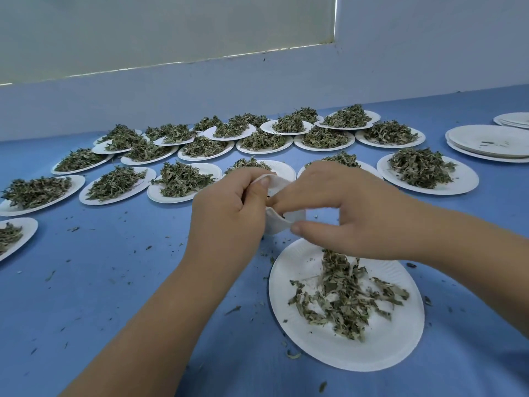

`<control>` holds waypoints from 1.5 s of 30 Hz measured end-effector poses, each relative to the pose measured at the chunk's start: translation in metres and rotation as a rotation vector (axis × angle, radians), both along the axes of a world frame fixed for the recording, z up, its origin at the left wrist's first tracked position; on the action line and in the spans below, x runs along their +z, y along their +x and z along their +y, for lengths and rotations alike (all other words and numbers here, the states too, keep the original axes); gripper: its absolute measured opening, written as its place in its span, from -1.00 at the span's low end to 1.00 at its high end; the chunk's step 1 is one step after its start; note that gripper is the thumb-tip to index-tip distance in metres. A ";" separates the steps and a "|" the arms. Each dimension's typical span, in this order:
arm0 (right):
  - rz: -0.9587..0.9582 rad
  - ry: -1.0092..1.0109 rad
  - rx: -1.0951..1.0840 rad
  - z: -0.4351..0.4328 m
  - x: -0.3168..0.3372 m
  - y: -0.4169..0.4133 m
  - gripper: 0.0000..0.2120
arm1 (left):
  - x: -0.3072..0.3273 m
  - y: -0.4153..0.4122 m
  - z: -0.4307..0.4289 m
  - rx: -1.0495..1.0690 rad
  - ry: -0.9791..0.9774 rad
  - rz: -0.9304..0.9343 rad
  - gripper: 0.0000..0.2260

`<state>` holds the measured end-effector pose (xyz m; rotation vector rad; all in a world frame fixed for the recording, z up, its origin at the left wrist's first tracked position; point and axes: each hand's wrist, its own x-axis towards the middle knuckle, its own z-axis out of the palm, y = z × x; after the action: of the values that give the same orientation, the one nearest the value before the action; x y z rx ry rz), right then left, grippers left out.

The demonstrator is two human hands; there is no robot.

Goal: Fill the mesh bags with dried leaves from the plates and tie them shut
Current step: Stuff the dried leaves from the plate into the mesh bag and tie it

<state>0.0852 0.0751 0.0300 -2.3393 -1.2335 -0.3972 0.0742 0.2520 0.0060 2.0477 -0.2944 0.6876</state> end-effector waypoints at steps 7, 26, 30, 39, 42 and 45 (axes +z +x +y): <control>0.427 0.032 -0.145 -0.035 -0.010 0.002 -0.74 | -0.002 0.003 0.001 0.096 0.053 -0.117 -0.83; 0.443 -0.399 -0.293 -0.030 -0.023 -0.016 -0.53 | -0.010 0.008 0.000 0.119 0.134 -0.140 -0.82; 0.439 -0.348 -0.305 -0.024 -0.027 -0.018 -0.63 | -0.011 0.007 -0.004 0.108 0.204 -0.181 -0.78; 0.472 -0.267 -0.282 -0.019 -0.029 -0.018 -0.82 | -0.016 0.009 -0.008 0.061 0.298 -0.175 -0.75; 0.548 -0.159 -0.266 -0.023 -0.023 -0.017 -0.87 | -0.018 0.008 -0.010 0.048 0.318 -0.175 -0.77; 0.630 0.143 -0.216 -0.027 -0.013 -0.018 -0.91 | -0.018 0.007 -0.011 0.040 0.335 -0.191 -0.79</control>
<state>0.0676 0.0485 0.0173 -2.2200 -0.6345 0.1783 0.0811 0.2415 -0.0125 2.3120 -0.5089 0.9097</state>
